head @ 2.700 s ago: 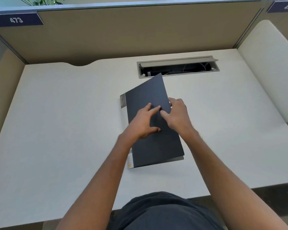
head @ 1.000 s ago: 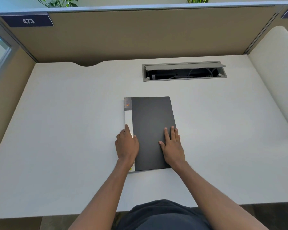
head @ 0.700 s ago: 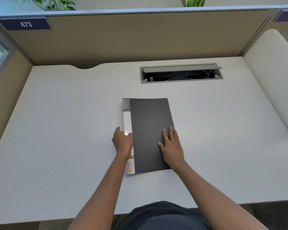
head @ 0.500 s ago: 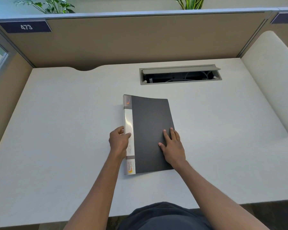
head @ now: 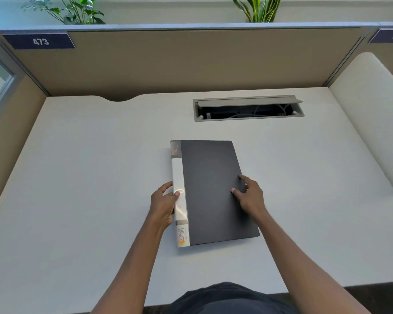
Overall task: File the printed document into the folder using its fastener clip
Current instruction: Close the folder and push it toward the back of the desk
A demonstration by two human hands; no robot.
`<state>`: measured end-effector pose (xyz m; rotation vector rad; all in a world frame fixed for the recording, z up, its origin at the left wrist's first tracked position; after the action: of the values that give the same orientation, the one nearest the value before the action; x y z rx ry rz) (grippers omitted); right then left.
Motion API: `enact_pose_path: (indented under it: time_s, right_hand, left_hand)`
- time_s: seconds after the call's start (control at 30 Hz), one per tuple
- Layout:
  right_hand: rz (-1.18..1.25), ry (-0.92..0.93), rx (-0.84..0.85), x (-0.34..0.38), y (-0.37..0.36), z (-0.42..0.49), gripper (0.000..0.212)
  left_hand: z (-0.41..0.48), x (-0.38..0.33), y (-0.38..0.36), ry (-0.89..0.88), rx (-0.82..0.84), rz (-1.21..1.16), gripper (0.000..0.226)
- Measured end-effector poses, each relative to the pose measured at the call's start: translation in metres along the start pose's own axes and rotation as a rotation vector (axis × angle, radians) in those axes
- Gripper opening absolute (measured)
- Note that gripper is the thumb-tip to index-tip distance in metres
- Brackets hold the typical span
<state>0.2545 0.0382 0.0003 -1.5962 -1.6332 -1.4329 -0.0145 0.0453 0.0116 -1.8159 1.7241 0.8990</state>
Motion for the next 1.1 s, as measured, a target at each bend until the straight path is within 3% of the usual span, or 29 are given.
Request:
enact_pose_path:
  time_s: [0.4,0.63,0.9,1.1]
  right_hand:
    - [0.092,0.012,0.002,0.036,-0.06,0.016,0.073]
    - [0.103,0.019,0.013,0.075,-0.116,0.048,0.079]
    - [0.097,0.075,0.018,0.127,-0.161,0.1,0.076]
    - [0.087,0.102,-0.005,0.161,-0.178,0.141,0.069]
  left_hand:
    - [0.041,-0.008,0.053,-0.124,-0.175,0.206,0.047]
    - [0.091,-0.048,0.091,-0.2,-0.291,0.358,0.038]
    - [0.149,-0.107,0.112,-0.216,-0.31,0.385,0.028]
    - [0.185,-0.15,0.106,-0.269,-0.328,0.452,0.038]
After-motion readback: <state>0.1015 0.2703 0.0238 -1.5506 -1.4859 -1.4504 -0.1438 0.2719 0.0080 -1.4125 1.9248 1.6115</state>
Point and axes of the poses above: each hand's wrist, its own z-axis towards the middle knuckle, its own y-axis out of the back of the hand, x = y × z, the point moved 1 cm from there along z, towards the middle knuckle, and after that the axes turned 14 degrees about z, right-handed, at the moved point
